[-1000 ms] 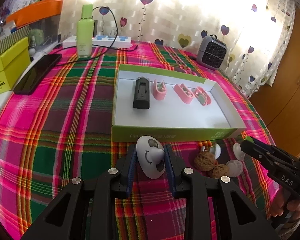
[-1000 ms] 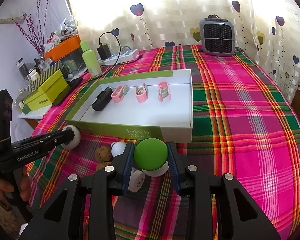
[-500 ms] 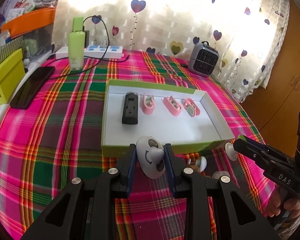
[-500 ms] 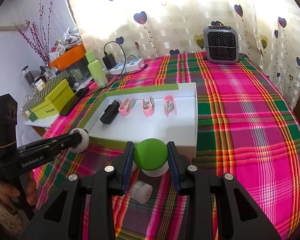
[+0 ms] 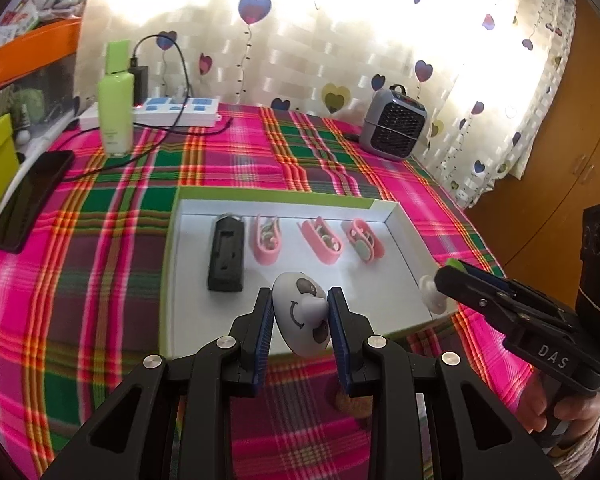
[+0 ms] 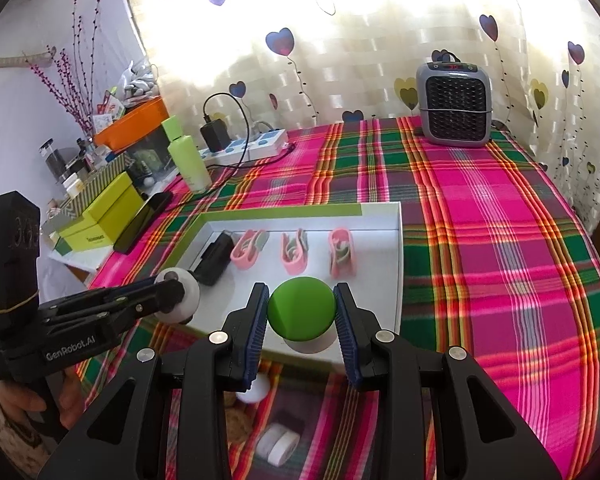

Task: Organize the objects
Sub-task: 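Carry the panda-face toy into the box with the left tool while the right tool carries the mushroom toy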

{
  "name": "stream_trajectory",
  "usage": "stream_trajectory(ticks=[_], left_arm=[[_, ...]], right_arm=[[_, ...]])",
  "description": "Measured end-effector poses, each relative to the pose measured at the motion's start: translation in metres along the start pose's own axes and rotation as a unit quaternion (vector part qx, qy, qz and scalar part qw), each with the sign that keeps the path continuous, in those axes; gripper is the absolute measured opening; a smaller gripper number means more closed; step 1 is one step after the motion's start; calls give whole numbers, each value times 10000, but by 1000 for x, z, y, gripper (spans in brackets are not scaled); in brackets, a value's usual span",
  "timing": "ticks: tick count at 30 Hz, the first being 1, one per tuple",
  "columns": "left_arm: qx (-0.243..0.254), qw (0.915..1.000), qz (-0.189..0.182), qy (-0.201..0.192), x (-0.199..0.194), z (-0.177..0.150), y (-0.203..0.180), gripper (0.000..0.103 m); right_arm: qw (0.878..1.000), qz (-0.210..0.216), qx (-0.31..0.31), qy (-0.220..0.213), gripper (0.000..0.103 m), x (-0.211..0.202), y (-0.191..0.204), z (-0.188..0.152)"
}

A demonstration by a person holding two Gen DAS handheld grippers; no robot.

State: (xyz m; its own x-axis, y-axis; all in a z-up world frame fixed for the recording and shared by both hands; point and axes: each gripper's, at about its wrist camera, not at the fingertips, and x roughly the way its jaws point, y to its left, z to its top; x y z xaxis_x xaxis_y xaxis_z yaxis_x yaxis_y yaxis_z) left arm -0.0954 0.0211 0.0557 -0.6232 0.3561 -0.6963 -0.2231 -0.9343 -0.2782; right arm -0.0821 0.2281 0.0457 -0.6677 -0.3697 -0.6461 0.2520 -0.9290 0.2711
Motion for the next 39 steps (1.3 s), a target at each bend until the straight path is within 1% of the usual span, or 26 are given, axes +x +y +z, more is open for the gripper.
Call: stream_trajectory(ticks=[6, 12, 19, 35, 39], left_arm=[[-58, 9999, -91, 86, 18, 11, -2, 25], [-5, 9997, -112, 196, 38, 20, -6, 25], [-71, 9992, -149, 352, 58, 25, -5, 25], [-91, 9984, -63, 563, 82, 26, 0, 26], [-131, 9983, -79, 557, 83, 26, 0, 25]], right_arm=[[9999, -43, -1, 113, 34, 19, -7, 10], [9996, -33, 60, 273, 34, 37, -17, 14], [9993, -19, 47, 371, 35, 48, -21, 16], [9988, -120, -73, 471, 34, 64, -23, 15], [9988, -108, -70, 482, 34, 66, -24, 15]])
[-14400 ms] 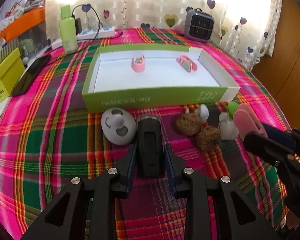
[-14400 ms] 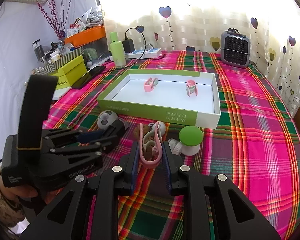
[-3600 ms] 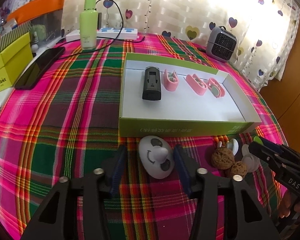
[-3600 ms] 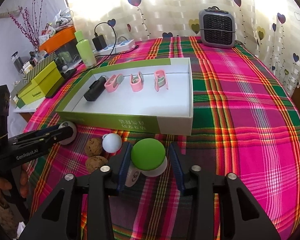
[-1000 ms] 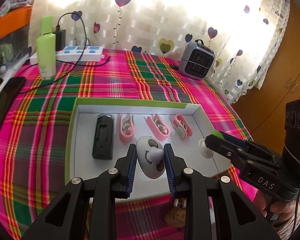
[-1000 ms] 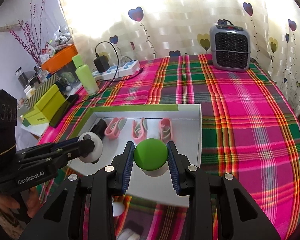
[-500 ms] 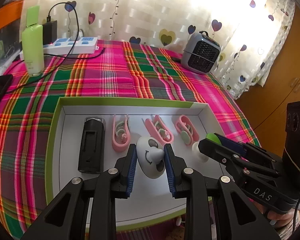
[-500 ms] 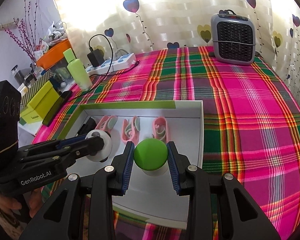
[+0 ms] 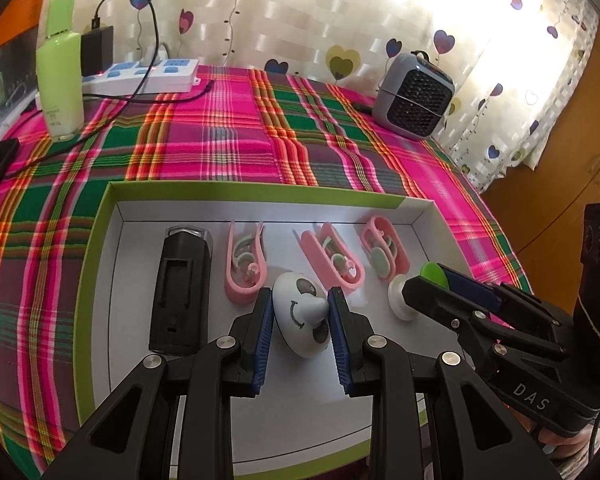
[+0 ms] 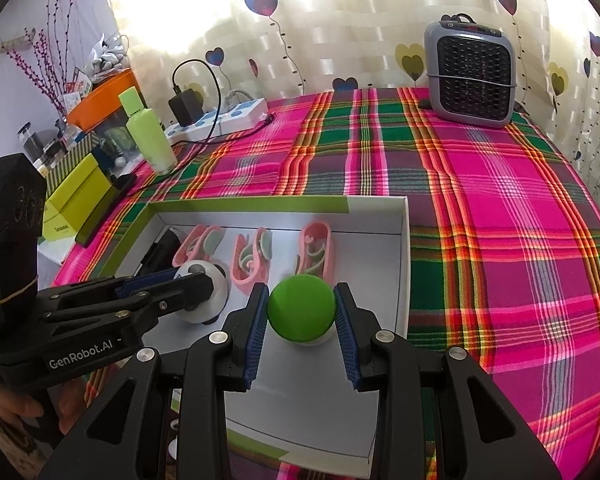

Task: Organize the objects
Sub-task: 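Carry the panda-face toy into the box with the left tool while the right tool carries the mushroom toy, then open the left tool to release the panda-face toy while the right tool releases the mushroom toy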

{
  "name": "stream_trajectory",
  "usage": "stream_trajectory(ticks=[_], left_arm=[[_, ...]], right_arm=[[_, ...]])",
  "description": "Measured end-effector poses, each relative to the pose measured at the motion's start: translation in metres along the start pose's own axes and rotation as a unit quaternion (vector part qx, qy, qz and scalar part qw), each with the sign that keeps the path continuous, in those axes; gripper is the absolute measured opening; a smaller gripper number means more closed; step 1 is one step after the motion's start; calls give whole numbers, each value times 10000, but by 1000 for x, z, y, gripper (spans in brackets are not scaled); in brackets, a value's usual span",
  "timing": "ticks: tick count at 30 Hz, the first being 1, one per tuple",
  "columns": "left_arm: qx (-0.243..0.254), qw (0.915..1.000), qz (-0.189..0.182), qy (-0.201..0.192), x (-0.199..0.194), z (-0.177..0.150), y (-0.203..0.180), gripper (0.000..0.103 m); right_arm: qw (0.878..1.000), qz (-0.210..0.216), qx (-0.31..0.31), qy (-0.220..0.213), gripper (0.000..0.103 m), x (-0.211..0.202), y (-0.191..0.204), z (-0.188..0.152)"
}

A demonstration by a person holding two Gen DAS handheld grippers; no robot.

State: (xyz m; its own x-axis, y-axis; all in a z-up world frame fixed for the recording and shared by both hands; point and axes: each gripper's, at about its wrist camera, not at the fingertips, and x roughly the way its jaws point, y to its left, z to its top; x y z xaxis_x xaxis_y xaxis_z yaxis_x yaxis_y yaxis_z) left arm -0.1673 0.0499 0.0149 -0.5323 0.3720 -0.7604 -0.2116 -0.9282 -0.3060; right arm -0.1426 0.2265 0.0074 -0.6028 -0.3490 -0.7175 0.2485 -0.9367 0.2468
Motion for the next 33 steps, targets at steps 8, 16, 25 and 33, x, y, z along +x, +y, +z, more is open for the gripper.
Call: stream_trajectory(ticks=[8, 16, 25, 33], left_arm=[[-10, 10000, 11, 4, 1, 0, 0, 26], [-15, 10000, 42, 7, 2, 0, 0, 27], [57, 10000, 75, 1, 0, -2, -2, 38], [46, 10000, 49, -49, -6, -5, -3, 47]], right_arm=[[10000, -10, -55, 2, 35, 1, 1, 0], [10000, -11, -90, 17, 35, 2, 3, -1], [9998, -113, -165, 9, 35, 0, 7, -2], [9997, -122, -172, -80, 35, -5, 9, -3]])
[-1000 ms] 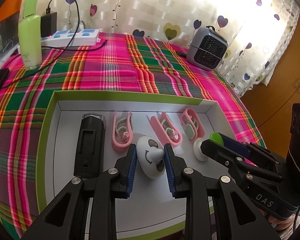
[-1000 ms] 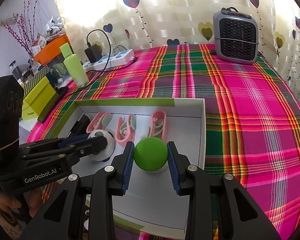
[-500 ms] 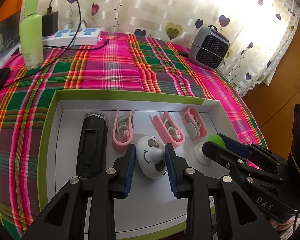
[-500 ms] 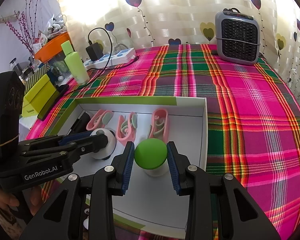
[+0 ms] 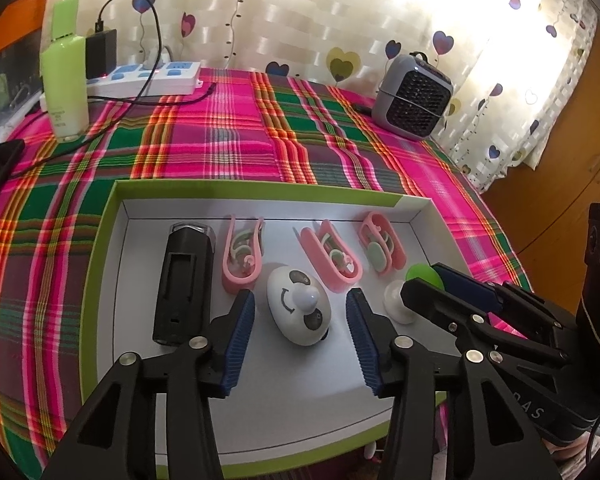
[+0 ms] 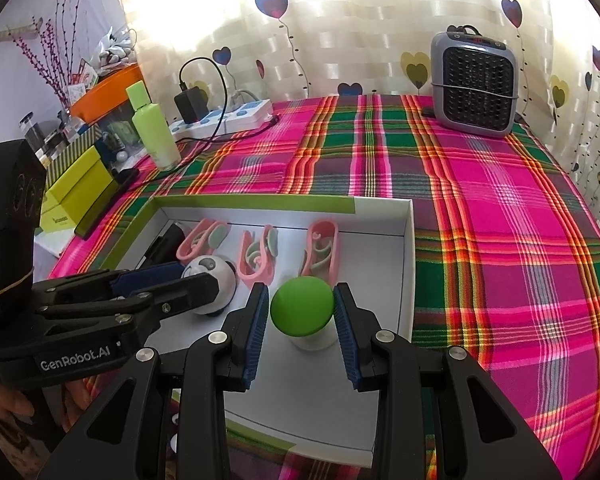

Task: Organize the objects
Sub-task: 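Open the left tool to release the panda-face toy while the right tool releases the mushroom toy, then withdraw both open tools from the box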

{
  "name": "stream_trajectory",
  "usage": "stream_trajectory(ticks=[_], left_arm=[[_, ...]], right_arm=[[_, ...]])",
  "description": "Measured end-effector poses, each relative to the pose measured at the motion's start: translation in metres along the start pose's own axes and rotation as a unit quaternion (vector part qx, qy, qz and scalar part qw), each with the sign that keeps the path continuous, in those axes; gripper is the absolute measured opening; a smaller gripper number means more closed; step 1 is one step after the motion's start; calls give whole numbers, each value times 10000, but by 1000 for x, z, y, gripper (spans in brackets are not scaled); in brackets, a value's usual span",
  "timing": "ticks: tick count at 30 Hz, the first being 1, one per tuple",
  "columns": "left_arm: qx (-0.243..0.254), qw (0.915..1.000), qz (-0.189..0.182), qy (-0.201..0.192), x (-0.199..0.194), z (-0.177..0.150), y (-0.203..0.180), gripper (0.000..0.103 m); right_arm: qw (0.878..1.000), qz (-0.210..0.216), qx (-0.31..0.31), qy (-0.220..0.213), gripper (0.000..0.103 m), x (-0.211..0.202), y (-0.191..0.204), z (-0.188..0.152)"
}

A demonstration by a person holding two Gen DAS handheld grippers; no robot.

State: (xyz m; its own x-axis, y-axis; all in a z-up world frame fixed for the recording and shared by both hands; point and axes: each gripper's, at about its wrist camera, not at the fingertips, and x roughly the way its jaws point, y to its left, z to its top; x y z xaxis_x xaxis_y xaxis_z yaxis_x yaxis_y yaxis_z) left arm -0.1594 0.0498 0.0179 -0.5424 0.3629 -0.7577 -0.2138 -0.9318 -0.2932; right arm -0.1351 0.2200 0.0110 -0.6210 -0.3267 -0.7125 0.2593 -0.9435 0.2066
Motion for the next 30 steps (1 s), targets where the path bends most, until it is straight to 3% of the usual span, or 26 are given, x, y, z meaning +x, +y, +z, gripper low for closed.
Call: stream_trajectory(ticks=[3, 30], left_arm=[[92, 9999, 102, -46, -5, -2, -3, 48], [203, 9978, 457, -445, -60, -28, -13, 51]], right_arm=[[10000, 18, 41, -40, 43, -3, 0, 0], [9995, -6, 20, -309, 43, -45, 22, -20]])
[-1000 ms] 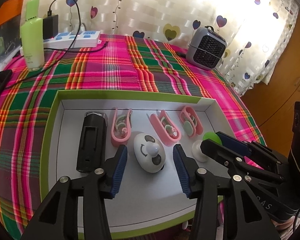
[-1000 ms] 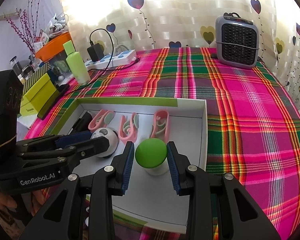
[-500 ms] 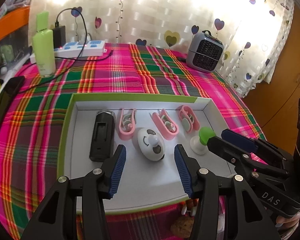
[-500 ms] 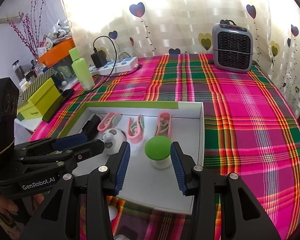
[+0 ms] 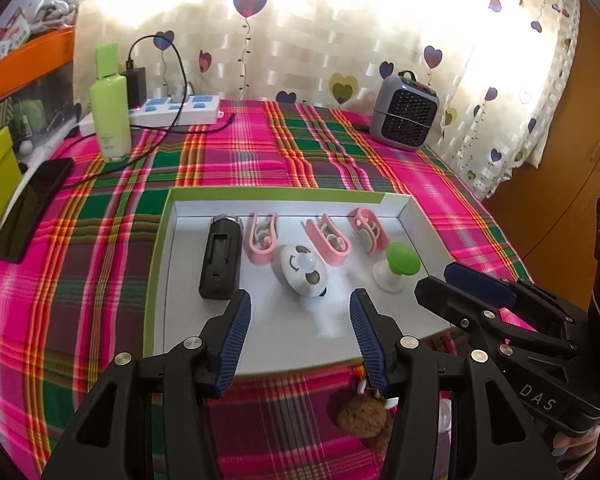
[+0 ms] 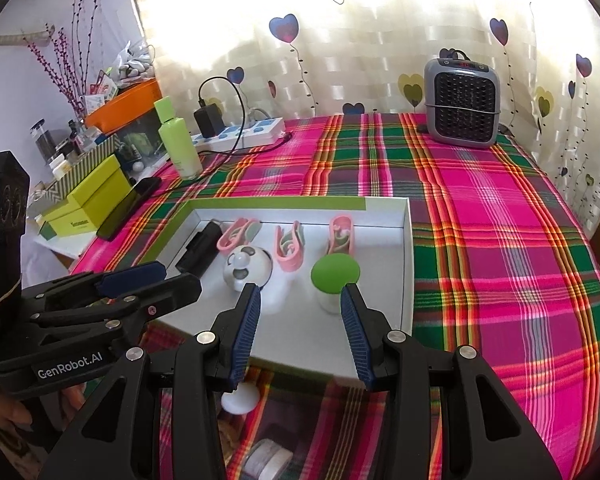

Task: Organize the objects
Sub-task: 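Withdraw both open tools from the box, then move the left tool toward the walnuts while the right tool grasps the white round cap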

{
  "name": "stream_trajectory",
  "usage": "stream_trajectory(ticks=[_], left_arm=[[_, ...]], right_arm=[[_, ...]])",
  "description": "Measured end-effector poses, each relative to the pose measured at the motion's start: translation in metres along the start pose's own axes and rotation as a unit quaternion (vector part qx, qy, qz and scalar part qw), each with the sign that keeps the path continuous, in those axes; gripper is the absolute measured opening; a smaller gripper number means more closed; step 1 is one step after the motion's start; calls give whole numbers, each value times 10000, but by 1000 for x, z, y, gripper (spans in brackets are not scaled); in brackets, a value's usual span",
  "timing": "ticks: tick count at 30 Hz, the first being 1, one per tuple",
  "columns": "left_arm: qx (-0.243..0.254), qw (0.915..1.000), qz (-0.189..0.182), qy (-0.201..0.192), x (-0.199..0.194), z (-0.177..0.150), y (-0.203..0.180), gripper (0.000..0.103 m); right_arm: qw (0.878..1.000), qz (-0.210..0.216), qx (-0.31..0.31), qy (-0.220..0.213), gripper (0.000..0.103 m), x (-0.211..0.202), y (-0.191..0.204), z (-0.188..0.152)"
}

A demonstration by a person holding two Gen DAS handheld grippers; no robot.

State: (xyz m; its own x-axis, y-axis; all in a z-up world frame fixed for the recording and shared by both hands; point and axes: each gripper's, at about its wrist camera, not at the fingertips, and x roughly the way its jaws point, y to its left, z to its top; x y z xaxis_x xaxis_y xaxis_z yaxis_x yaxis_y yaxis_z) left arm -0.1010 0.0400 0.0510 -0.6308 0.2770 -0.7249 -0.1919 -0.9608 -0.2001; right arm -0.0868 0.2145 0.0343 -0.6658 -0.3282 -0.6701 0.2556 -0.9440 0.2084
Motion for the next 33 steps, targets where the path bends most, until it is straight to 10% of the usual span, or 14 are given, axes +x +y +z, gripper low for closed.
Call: stream_trajectory(ticks=[33], left_arm=[[-102, 9999, -3, -40, -39, -57, 10, 51]], right_arm=[[10000, -65, -3, -7, 43, -43, 6, -51]])
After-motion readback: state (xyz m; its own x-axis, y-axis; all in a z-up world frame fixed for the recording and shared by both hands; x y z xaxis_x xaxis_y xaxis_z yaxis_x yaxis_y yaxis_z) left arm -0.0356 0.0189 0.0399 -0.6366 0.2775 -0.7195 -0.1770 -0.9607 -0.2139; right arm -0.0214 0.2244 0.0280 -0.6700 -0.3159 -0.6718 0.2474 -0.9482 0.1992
